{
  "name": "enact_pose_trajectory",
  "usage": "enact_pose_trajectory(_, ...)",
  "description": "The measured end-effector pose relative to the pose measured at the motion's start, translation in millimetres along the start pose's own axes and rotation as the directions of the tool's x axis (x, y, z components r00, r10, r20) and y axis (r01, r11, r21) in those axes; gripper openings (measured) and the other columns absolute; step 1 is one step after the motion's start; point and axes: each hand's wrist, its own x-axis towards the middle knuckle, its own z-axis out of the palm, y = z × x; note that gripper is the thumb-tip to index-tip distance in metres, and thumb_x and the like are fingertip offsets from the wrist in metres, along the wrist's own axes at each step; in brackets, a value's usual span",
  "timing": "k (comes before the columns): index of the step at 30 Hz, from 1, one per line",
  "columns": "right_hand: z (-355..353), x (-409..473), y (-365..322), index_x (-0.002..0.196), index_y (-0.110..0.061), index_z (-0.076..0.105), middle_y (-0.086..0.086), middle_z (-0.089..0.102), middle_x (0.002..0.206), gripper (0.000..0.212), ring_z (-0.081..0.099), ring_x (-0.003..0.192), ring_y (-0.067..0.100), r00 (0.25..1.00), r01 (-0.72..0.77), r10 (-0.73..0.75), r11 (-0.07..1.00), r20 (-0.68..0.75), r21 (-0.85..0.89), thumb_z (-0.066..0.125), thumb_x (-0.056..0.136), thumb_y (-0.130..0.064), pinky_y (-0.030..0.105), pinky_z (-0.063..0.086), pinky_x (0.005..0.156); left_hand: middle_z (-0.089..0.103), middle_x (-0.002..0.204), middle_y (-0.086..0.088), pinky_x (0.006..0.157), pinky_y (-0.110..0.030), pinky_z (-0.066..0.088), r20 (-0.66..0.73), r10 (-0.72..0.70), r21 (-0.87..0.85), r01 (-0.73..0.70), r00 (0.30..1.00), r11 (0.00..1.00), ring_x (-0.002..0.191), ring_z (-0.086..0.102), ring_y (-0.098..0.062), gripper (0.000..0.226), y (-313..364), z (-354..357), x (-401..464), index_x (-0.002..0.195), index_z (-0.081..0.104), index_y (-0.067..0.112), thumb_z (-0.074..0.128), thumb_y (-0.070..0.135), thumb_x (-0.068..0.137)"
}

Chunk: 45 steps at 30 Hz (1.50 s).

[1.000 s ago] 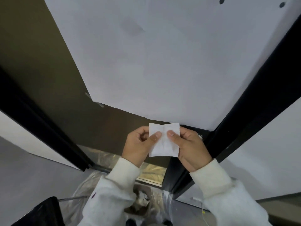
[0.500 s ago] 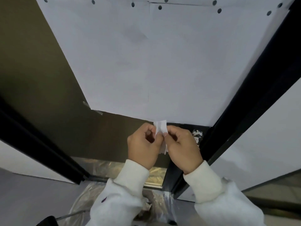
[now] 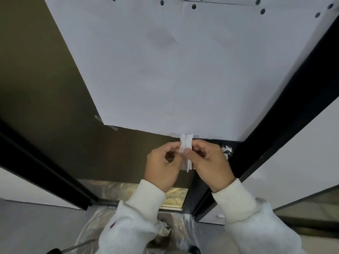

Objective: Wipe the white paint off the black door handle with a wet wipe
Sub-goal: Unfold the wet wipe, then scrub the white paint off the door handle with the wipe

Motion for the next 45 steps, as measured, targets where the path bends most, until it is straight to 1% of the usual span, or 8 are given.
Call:
enact_pose_trajectory(6, -28, 15, 6, 0.093, -0.024, 0.078, -0.007, 0.077, 0.091, 0.016, 0.073, 0.088, 0.015, 0.998, 0.058, -0.056, 0.986, 0.017, -0.155, 0.073, 0.086, -0.011, 0.044, 0.059, 0.085, 0.075, 0.099, -0.016, 0.077, -0.039, 0.06, 0.102, -0.162, -0.377, 0.189, 0.981, 0.907, 0.088, 0.072, -0.032, 0.035, -4, -5, 8, 0.108, 0.073, -0.002, 0.045, -0.014, 0.092)
enact_pose_trajectory(12, -49, 27, 16, 0.091, -0.017, 0.08, -0.008, 0.072, 0.088, 0.027, 0.063, 0.082, -0.003, 0.944, 0.305, -0.325, 0.801, 0.054, -0.515, 0.065, 0.085, 0.004, 0.006, 0.043, 0.078, 0.075, 0.084, -0.004, 0.069, -0.036, 0.053, 0.003, -0.305, -0.186, 0.301, 0.952, 0.935, 0.073, 0.066, -0.019, 0.032, -57, 0, 12, 0.095, 0.075, 0.021, 0.054, -0.003, 0.093)
enact_pose_trajectory(20, -29, 34, 39, 0.087, -0.006, 0.081, 0.01, 0.077, 0.095, 0.037, 0.072, 0.085, 0.032, 0.829, 0.558, -0.408, 0.638, 0.382, -0.53, 0.044, 0.082, -0.01, 0.043, 0.061, 0.078, 0.076, 0.085, -0.002, 0.07, -0.036, 0.053, 0.007, -0.367, -0.268, 0.355, 0.93, 0.896, 0.076, 0.067, -0.019, 0.032, -67, 14, 7, 0.092, 0.075, 0.021, 0.053, -0.003, 0.093)
enact_pose_trajectory(24, -19, 37, 41, 0.091, -0.013, 0.081, 0.004, 0.077, 0.097, 0.038, 0.074, 0.087, 0.024, 0.807, 0.542, -0.247, 0.67, 0.537, -0.506, 0.047, 0.081, -0.003, 0.04, 0.06, 0.078, 0.077, 0.104, 0.002, 0.084, -0.035, 0.056, 0.056, -0.261, -0.332, 0.265, 0.964, 0.905, 0.102, 0.069, -0.017, 0.033, -61, 12, 11, 0.102, 0.075, 0.023, 0.054, -0.001, 0.095)
enact_pose_trajectory(27, -21, 33, 40, 0.092, -0.022, 0.078, -0.002, 0.075, 0.091, 0.033, 0.07, 0.082, 0.02, 0.799, 0.507, -0.131, 0.672, 0.587, -0.54, 0.048, 0.081, -0.014, 0.039, 0.057, 0.075, 0.076, 0.104, -0.004, 0.09, -0.029, 0.054, 0.115, -0.143, -0.247, 0.168, 0.983, 0.954, 0.101, 0.071, -0.014, 0.028, -62, 13, 6, 0.107, 0.074, 0.013, 0.061, -0.005, 0.091)
enact_pose_trajectory(30, -28, 21, 36, 0.097, -0.03, 0.071, -0.006, 0.072, 0.09, 0.028, 0.067, 0.082, 0.015, 0.833, 0.424, -0.086, 0.734, 0.546, -0.53, 0.048, 0.081, -0.028, 0.036, 0.057, 0.071, 0.077, 0.102, -0.001, 0.091, -0.032, 0.054, 0.183, -0.103, -0.172, 0.135, 0.978, 0.976, 0.098, 0.072, -0.014, 0.024, -65, 16, 3, 0.109, 0.075, 0.011, 0.073, 0.007, 0.085)
enact_pose_trajectory(35, -49, 9, 39, 0.106, -0.025, 0.066, -0.005, 0.072, 0.102, 0.035, 0.068, 0.099, 0.01, 0.929, 0.321, -0.191, 0.84, 0.316, -0.437, 0.055, 0.082, -0.002, 0.028, 0.057, 0.079, 0.073, 0.092, 0.026, 0.097, -0.042, 0.05, 0.192, -0.094, 0.233, 0.047, 0.977, 0.971, 0.099, 0.067, -0.013, 0.022, -68, 20, 10, 0.095, 0.074, 0.043, 0.079, 0.046, 0.074)
enact_pose_trajectory(45, -75, -2, 45, 0.092, -0.015, 0.074, -0.008, 0.073, 0.085, 0.016, 0.07, 0.085, 0.01, 0.963, 0.27, -0.239, 0.889, 0.128, -0.369, 0.068, 0.087, -0.001, 0.022, 0.056, 0.079, 0.075, 0.11, 0.011, 0.101, -0.031, 0.052, 0.386, -0.052, 0.209, -0.033, 0.921, 0.977, 0.105, 0.068, -0.002, 0.03, -68, 14, 23, 0.105, 0.077, 0.03, 0.082, 0.017, 0.079)
